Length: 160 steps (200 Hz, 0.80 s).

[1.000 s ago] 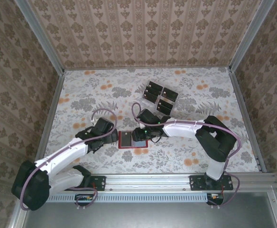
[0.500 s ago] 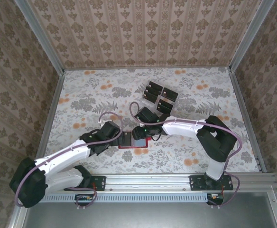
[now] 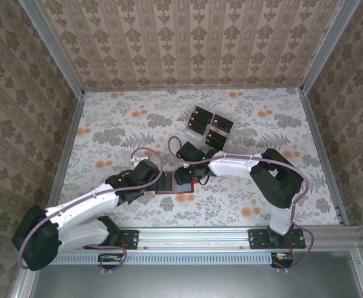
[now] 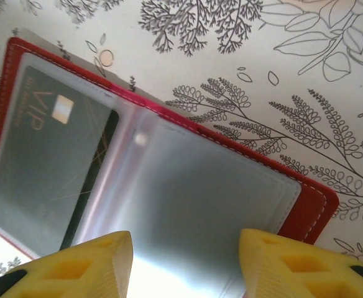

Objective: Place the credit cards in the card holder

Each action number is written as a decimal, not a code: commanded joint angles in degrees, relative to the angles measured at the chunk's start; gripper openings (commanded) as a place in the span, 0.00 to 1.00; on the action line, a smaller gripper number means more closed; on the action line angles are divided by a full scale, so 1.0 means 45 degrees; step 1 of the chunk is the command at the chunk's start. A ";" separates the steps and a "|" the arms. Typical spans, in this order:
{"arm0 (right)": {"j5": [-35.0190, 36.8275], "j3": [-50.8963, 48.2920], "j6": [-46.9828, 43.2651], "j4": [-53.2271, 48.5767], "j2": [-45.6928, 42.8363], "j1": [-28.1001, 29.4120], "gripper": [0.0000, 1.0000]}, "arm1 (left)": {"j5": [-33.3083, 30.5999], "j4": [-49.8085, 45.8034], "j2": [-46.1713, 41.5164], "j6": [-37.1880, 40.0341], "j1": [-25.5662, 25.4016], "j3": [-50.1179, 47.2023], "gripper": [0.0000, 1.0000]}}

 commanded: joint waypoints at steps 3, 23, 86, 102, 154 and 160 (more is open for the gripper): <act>-0.0579 0.0026 0.0362 0.0047 0.0361 0.0054 0.50 | -0.0053 0.0640 -0.0496 0.0096 -0.0159 -0.0556 1.00; -0.1058 -0.0142 0.0982 0.0433 0.0388 -0.0012 0.50 | 0.0112 0.1240 -0.0951 0.0238 -0.0294 -0.1089 1.00; -0.1948 -0.0570 0.2525 0.1212 0.0559 -0.0337 0.52 | 0.0616 0.2833 -0.1657 0.0743 -0.0638 -0.2271 1.00; -0.2011 -0.0707 0.2803 0.1371 0.0533 -0.0403 0.52 | 0.0707 0.3181 -0.1553 0.0941 -0.0813 -0.2320 1.00; -0.2142 -0.0903 0.3392 0.1619 0.0587 -0.0523 0.52 | 0.0840 0.4159 -0.1058 0.1540 -0.1293 -0.2338 1.00; -0.2160 -0.0908 0.3443 0.1643 0.0609 -0.0508 0.52 | 0.0851 0.4251 -0.1013 0.1579 -0.1337 -0.2322 1.00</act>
